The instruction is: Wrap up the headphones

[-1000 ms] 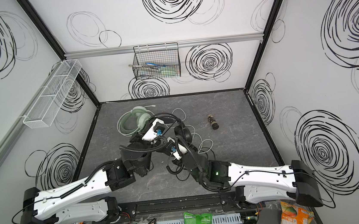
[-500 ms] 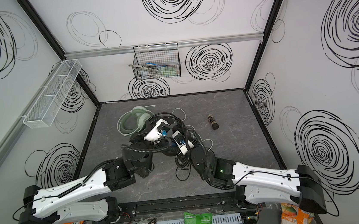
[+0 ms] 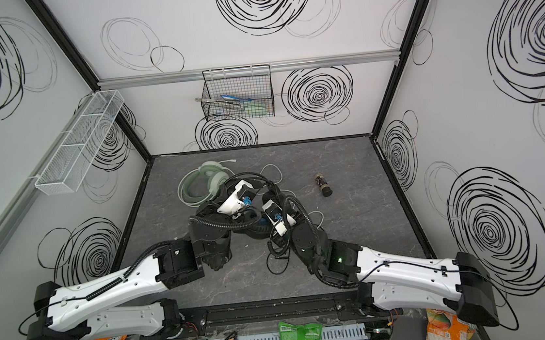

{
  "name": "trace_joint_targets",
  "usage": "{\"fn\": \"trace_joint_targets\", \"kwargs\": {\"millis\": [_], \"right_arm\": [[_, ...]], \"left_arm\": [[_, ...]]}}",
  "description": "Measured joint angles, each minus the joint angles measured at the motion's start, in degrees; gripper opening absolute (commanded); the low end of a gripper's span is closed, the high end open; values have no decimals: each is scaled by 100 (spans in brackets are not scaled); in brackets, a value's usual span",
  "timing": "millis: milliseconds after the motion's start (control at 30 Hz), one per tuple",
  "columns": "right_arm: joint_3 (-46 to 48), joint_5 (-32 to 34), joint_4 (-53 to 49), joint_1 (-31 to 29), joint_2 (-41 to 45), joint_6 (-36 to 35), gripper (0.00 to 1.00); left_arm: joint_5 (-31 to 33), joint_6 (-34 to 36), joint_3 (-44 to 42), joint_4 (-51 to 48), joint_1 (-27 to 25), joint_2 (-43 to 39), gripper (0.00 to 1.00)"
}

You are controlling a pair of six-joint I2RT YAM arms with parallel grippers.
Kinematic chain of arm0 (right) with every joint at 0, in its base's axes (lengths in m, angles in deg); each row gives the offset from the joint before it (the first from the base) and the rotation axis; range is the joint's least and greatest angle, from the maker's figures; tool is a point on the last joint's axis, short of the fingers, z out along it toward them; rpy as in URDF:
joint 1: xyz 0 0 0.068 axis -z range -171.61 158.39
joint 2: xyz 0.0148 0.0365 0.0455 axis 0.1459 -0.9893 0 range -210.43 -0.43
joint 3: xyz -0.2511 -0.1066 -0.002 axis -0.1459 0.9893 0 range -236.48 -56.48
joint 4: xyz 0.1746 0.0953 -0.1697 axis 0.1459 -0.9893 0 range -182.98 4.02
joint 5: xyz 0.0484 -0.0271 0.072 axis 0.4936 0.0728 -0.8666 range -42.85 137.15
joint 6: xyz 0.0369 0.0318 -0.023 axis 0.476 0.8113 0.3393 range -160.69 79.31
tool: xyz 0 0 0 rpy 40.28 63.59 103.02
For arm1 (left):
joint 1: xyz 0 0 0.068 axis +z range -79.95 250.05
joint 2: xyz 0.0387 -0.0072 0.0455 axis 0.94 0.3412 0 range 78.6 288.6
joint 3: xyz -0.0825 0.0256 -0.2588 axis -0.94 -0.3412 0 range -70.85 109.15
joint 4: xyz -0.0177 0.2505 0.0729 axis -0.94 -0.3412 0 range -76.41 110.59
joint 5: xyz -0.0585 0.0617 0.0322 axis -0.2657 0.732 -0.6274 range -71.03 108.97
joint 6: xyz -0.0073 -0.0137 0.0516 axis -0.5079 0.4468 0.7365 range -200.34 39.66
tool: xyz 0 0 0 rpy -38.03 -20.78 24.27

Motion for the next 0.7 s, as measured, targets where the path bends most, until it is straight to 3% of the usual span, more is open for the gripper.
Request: {"fn": "trace_joint_targets", "kwargs": {"millis": [233, 467, 700], "right_arm": [[9, -525, 256, 0, -140, 243, 12], [9, -791, 223, -37, -168, 505, 11], [9, -863, -168, -55, 245, 669, 11]], "left_arm": [[-76, -192, 149, -79, 63, 52, 0], [-7, 542, -68, 1169, 267, 229, 0], [31, 901, -208, 1803, 568, 251, 0]]}}
